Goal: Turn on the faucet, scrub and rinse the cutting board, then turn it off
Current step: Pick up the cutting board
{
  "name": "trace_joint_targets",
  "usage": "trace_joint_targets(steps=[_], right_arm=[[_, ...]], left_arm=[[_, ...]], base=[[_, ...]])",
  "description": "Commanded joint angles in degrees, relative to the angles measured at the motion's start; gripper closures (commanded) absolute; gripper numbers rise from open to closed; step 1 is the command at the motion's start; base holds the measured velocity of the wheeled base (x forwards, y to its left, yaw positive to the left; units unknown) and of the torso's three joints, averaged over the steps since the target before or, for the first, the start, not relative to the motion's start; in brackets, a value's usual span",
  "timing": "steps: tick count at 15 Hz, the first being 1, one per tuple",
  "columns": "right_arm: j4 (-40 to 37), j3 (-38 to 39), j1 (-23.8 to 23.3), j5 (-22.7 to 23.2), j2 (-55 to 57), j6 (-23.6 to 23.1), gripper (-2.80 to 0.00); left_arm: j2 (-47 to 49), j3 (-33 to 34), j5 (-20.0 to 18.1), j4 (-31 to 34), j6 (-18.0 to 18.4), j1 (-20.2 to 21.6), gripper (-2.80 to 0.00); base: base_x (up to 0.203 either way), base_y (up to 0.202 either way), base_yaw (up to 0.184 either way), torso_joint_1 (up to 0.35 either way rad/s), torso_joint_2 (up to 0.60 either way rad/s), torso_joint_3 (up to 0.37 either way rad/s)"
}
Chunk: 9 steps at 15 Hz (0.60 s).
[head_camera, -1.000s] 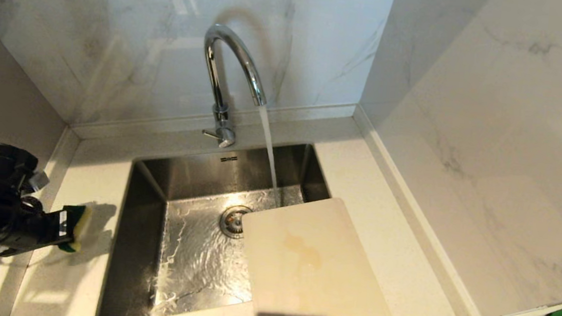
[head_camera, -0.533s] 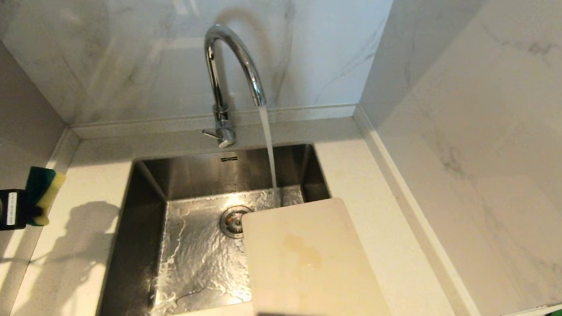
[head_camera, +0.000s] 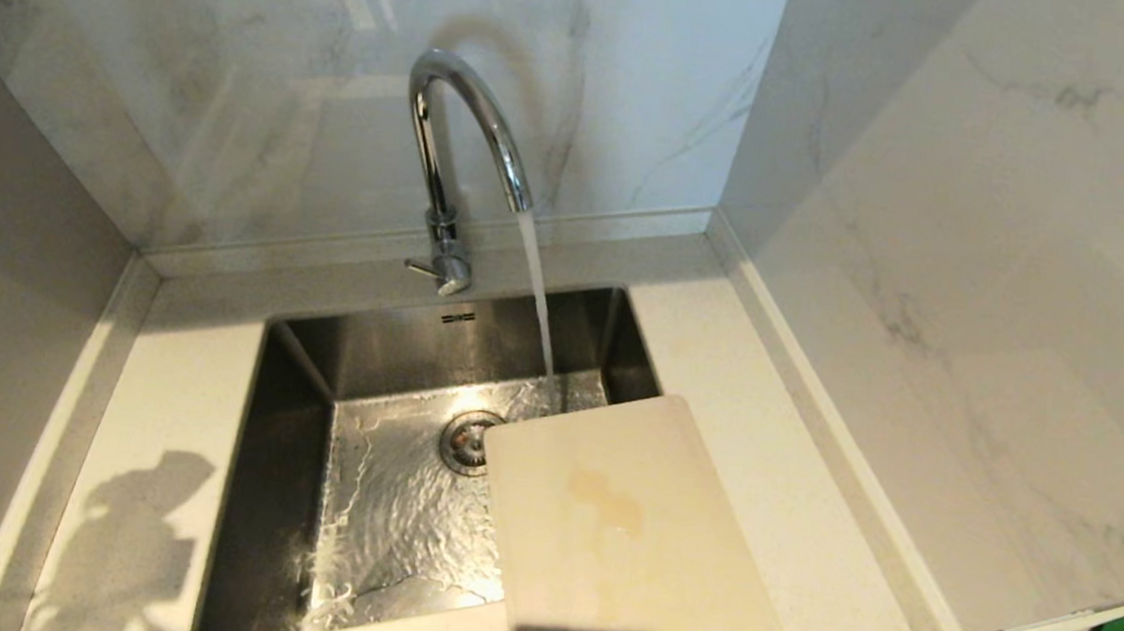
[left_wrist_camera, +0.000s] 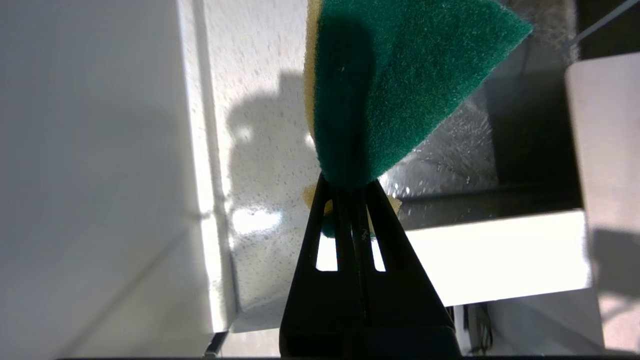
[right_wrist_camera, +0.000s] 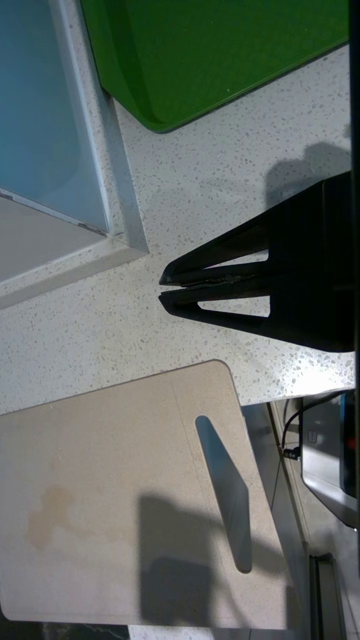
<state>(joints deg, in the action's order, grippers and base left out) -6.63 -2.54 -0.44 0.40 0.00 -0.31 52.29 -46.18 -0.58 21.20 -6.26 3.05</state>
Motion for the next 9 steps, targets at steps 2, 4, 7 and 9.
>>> trace_joint_targets(steps=[2, 4, 7, 9], right_arm=[[-0.05, -0.01, 0.0, 0.04, 0.09, -0.04, 0.0], [-0.05, -0.01, 0.0, 0.04, 0.09, -0.04, 0.0], [-0.05, -0.01, 0.0, 0.04, 0.09, -0.04, 0.0], [-0.05, -0.01, 0.0, 0.04, 0.09, -0.04, 0.0]], left_arm=[[-14.08, -1.12, 0.3, 3.44, 0.62, 0.03, 0.0], [-19.18, -2.05, 0.37, 6.77, 0.89, 0.03, 0.0], [-27.6, -2.25, -0.09, 10.66, 1.82, 0.07, 0.0], [-31.89, -2.51, 0.13, 11.34, 2.42, 0.11, 0.0]], base=[[0.0, 0.0, 0.0, 0.0, 0.0, 0.0], [0.0, 0.0, 0.0, 0.0, 0.0, 0.0], [0.0, 0.0, 0.0, 0.0, 0.0, 0.0], [0.0, 0.0, 0.0, 0.0, 0.0, 0.0]])
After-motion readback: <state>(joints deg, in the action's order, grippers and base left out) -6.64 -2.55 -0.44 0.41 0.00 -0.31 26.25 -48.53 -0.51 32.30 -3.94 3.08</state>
